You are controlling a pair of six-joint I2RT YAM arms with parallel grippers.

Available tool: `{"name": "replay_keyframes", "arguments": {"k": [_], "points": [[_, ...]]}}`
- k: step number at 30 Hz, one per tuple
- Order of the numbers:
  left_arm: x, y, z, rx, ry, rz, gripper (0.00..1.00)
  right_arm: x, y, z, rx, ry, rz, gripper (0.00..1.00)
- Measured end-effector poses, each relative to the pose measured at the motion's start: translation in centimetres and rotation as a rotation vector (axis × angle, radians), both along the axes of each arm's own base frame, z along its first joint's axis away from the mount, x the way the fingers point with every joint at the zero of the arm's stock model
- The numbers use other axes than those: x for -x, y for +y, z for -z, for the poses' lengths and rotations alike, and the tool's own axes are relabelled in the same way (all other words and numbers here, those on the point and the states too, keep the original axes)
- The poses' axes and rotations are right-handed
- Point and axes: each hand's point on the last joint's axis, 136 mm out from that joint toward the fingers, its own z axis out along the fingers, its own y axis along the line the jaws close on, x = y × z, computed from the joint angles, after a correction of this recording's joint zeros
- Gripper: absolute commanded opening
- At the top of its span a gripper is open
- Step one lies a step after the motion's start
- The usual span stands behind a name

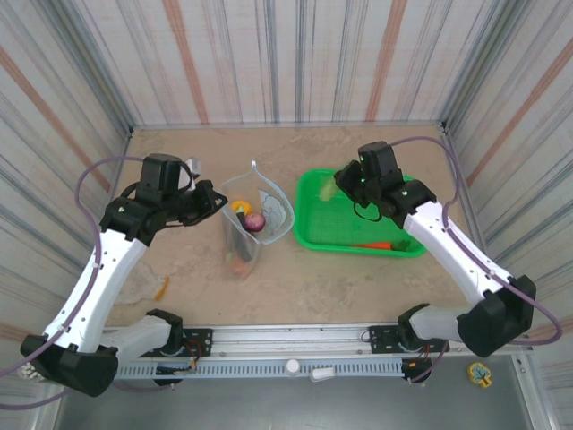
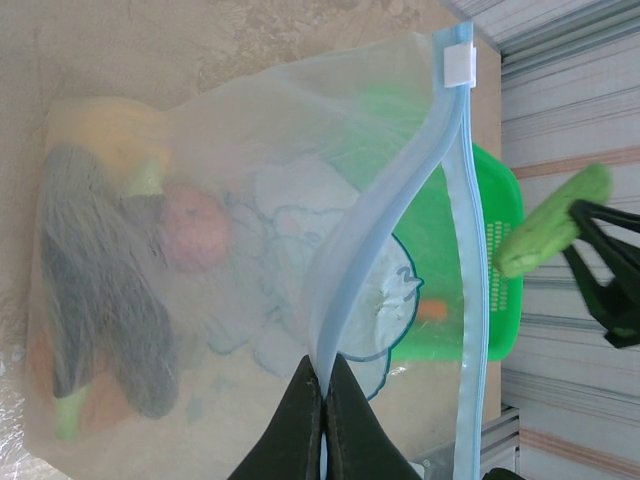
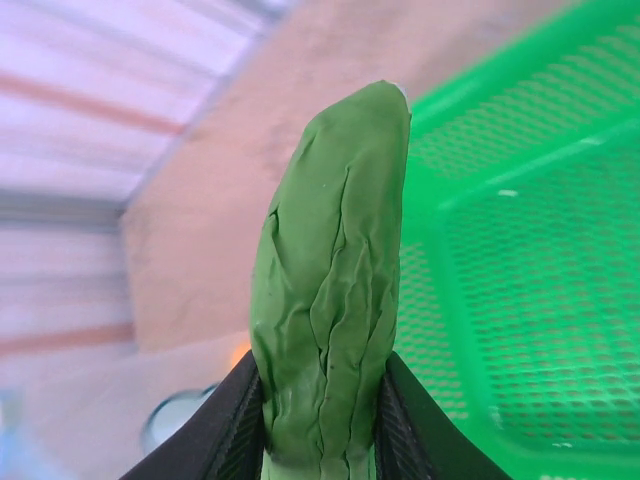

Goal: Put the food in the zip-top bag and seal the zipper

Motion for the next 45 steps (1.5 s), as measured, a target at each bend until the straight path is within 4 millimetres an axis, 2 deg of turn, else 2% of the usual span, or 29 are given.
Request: {"name": "replay_keyframes", "arguments": {"k": [3,5,8,10,13,17,20,25,30,33,41,45], "points": [[0.0,0.0,0.0,0.001,0.0,0.0,0.0,1.8,4.2,-4.5,0.018,-0.191,-0.165,0.3],[0.0,0.0,0.0,0.002,0.002,-0.002,0.0,3.7,7.3,-7.2,0.05,-0.323,-0.287,0.3],[-0.1,0.0,-0.1,0.002,0.002,-0.003,0.0,6.1,10.8,-9.4,0.086,-0.452,-0.416,0.3],[-0.1,0.0,-0.2,0.002,0.001,-0.003,0.0,6.5,12.3,-10.0,0.11,-0.502,-0.462,0.3],[-0.2,0.0,-0.4,0.004,-0.002,-0.007,0.0,6.4,14.7,-9.3,0.16,-0.538,-0.522,0.3],[-0.2,0.0,-0.4,0.004,-0.003,-0.007,0.0,6.8,18.0,-5.5,0.24,-0.508,-0.622,0.31],[-0.2,0.0,-0.4,0.003,-0.001,-0.008,0.0,7.4,19.6,-3.0,0.278,-0.478,-0.686,0.31],[-0.2,0.0,-0.7,0.006,-0.007,-0.007,0.0,7.5,20.7,-0.3,0.301,-0.426,-0.734,0.34],[-0.1,0.0,-0.8,0.005,-0.006,-0.007,0.0,7.4,21.0,2.4,0.347,-0.366,-0.759,0.51],[-0.1,0.0,-0.8,0.004,-0.004,-0.007,0.0,7.4,21.0,3.4,0.368,-0.337,-0.767,0.54],[0.0,0.1,-0.6,-0.001,0.004,-0.01,0.0,7.5,20.5,3.0,0.373,-0.333,-0.763,0.51],[0.0,0.1,-0.6,-0.002,0.004,-0.01,0.0,7.4,20.1,1.2,0.358,-0.352,-0.75,0.48]]}}
